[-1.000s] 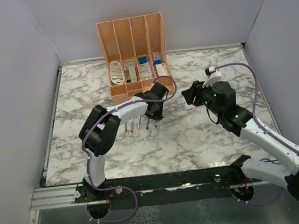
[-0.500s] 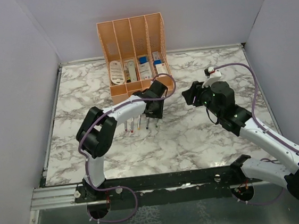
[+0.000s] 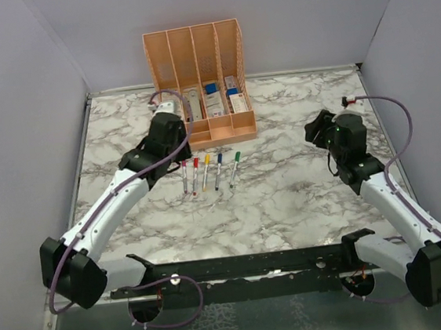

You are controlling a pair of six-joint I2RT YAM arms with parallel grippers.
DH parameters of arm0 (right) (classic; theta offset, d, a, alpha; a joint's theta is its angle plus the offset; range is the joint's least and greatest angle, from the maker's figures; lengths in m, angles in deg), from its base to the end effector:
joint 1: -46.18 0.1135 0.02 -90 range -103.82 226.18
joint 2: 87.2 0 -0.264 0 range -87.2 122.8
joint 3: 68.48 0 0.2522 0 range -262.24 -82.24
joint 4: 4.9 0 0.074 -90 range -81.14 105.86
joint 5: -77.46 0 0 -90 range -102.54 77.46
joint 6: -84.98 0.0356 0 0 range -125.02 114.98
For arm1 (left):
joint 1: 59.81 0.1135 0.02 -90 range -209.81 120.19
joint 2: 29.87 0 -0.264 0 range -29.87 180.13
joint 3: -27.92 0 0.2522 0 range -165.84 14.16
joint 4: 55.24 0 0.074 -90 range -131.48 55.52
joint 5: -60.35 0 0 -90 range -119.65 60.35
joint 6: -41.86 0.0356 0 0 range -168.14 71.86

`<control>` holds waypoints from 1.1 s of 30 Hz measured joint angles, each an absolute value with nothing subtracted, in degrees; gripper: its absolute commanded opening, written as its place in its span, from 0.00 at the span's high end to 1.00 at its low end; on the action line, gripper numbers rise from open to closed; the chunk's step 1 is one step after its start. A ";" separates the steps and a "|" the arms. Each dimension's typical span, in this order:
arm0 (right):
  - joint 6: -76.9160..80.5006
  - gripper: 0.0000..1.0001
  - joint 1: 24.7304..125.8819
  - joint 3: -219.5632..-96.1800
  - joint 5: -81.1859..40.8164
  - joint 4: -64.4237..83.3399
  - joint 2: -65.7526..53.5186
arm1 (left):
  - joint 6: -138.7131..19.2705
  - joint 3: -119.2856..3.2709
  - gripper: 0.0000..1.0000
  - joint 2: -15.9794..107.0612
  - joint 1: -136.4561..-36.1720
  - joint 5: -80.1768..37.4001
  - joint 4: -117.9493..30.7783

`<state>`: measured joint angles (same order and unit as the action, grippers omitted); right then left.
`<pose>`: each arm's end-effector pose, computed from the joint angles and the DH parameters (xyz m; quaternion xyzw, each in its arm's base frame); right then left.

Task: Insert the pens into the pen caps

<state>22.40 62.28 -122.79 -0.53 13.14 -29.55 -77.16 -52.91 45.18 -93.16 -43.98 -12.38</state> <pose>0.2248 0.0572 0.2822 0.1397 0.8116 0.1276 0.5527 0.2466 -0.1517 0.3285 -0.0220 0.8897 -0.1334 0.4360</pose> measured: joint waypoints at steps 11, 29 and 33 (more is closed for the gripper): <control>26.00 0.48 44.81 -122.31 -4.45 13.68 -24.87 | -71.95 -41.43 0.58 33.88 -61.77 -37.68 -10.48; 22.73 0.48 43.44 -122.38 -3.44 13.51 -26.45 | -67.39 -32.25 0.55 20.61 -54.14 -24.44 -16.31; 22.73 0.48 43.44 -122.38 -3.64 13.22 -25.31 | -67.98 -30.96 0.56 20.22 -54.14 -24.41 -16.36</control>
<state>22.73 43.44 -122.38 -3.64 13.22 -25.31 -67.98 -30.96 20.22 -54.14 -24.41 -16.36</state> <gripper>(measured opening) 0.517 0.453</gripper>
